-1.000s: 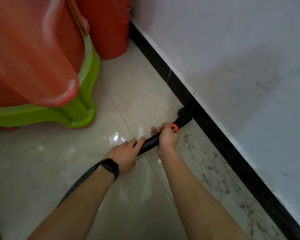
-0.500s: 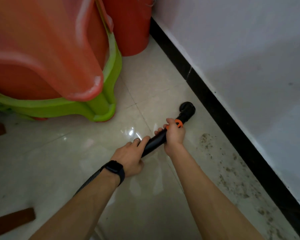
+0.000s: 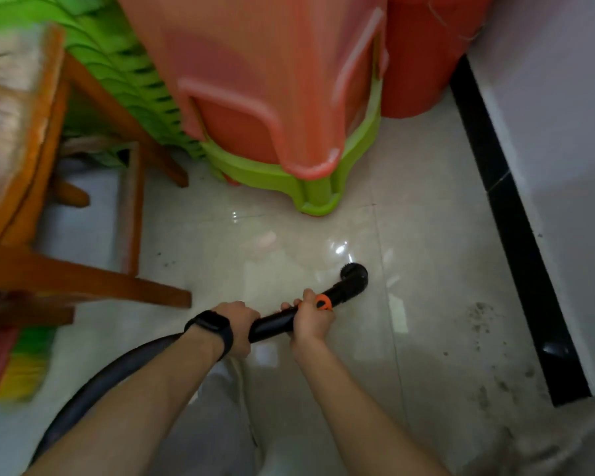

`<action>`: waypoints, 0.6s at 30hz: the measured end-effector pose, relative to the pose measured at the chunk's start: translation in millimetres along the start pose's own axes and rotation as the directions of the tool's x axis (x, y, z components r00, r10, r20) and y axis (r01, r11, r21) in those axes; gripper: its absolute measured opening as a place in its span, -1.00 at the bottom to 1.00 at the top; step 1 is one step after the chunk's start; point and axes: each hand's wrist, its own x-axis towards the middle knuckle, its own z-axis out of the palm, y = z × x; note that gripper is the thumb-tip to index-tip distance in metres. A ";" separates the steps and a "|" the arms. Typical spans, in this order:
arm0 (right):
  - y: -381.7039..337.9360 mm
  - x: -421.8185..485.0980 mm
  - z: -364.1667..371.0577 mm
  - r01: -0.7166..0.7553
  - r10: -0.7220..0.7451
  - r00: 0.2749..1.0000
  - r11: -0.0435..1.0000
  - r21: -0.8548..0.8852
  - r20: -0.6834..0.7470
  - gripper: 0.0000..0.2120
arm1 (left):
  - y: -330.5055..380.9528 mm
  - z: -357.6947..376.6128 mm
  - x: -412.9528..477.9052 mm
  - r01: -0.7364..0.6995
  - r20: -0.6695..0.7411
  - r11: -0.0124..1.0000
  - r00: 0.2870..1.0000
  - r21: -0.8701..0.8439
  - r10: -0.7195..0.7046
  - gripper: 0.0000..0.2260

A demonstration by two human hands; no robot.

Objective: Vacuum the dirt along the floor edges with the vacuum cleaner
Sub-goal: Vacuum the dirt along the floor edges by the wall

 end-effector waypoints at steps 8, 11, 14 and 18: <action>6.3 9.9 14.6 0.084 -0.088 0.996 0.974 -0.209 -0.011 -0.63 | -1.6 54.7 -13.9 0.155 -0.198 0.938 0.955 -0.309 -0.223 -0.75; -6.9 29.8 -6.0 0.150 -0.178 0.976 0.967 -0.205 -0.129 -0.62 | 20.5 58.5 3.9 0.057 -0.265 0.937 0.952 -0.345 -0.155 -0.76; -31.4 37.7 -33.4 0.185 -0.242 0.943 0.952 -0.244 -0.227 -0.61 | 53.7 59.8 22.5 -0.031 -0.260 0.940 0.964 -0.339 -0.062 -0.71; -63.8 48.7 -57.7 0.253 -0.306 0.904 0.946 -0.205 -0.297 -0.62 | 85.5 45.6 46.9 -0.148 -0.302 0.953 0.951 -0.265 0.064 -0.67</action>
